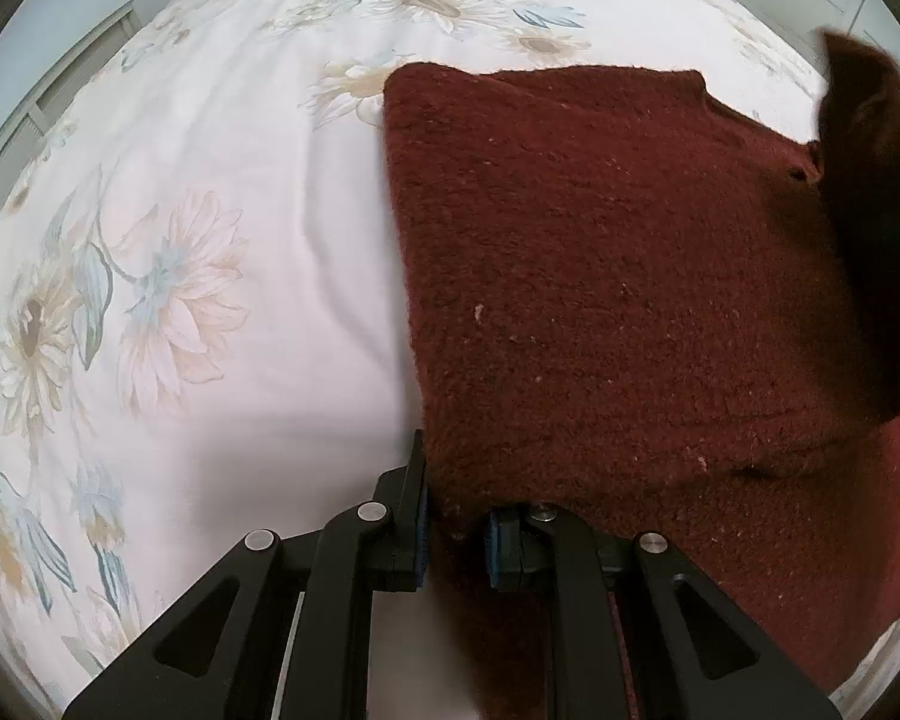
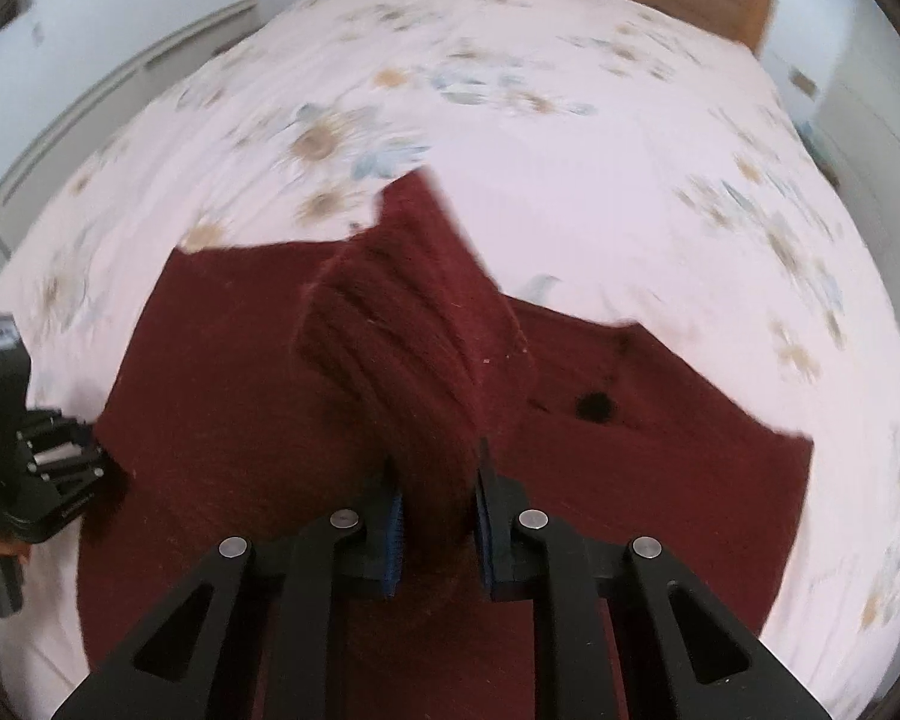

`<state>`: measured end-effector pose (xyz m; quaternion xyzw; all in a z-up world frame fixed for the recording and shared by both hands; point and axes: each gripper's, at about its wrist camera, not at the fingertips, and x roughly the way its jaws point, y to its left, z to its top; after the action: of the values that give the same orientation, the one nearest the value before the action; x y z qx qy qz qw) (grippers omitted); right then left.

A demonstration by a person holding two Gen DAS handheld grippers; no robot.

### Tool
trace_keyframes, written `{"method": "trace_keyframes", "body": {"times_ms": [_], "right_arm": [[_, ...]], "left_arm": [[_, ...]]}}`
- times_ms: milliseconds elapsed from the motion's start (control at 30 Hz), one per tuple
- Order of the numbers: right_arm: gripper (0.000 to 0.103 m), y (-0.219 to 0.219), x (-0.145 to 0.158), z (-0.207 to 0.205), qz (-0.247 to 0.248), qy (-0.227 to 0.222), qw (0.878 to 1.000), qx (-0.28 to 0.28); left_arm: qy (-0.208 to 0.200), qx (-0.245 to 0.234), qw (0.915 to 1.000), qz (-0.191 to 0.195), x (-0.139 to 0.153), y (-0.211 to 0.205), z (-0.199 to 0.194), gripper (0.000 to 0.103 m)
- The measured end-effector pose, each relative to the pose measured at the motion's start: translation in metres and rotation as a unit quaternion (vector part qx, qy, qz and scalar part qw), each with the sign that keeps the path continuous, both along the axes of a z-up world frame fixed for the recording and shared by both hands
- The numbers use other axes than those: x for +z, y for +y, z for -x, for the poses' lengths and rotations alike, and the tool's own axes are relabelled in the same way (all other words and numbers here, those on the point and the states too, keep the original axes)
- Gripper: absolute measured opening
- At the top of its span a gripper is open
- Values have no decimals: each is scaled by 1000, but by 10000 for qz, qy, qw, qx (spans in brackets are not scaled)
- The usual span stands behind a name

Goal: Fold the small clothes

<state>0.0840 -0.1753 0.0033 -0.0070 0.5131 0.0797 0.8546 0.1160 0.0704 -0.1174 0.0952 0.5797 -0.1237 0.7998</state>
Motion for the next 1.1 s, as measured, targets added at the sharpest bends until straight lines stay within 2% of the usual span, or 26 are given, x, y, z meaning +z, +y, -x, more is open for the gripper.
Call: {"method": "trace_keyframes", "body": {"times_ms": [100, 267, 467, 567, 633, 800, 933, 1100], "right_arm": [[18, -26, -5, 8, -184, 99, 9993, -302], [18, -64, -30, 26, -630, 482, 9947, -657], [22, -86, -55, 35, -918, 753, 9882, -964], [33, -96, -57, 39, -838, 786, 9875, -1083], [35, -102, -58, 43, -736, 796, 9875, -1142], [46, -120, -53, 52, -411, 825, 9870, -1315], [57, -138, -39, 60, -365, 755, 9847, -1527], [78, -150, -7, 66, -305, 532, 9841, -1668]], "left_arm": [[-24, -64, 9999, -148, 1, -6, 2, 12], [-17, -49, 9998, -199, 1, -8, 3, 12], [7, -74, 9997, -250, 0, -10, 5, 12], [14, -71, 9996, -266, 0, -12, 4, 12], [12, -72, 9996, -261, 0, -10, 3, 12], [25, -58, 9997, -242, -1, -9, 2, 12], [19, -65, 9997, -240, -1, -8, 1, 12], [18, -72, 9996, -260, -2, -9, 1, 12]]}}
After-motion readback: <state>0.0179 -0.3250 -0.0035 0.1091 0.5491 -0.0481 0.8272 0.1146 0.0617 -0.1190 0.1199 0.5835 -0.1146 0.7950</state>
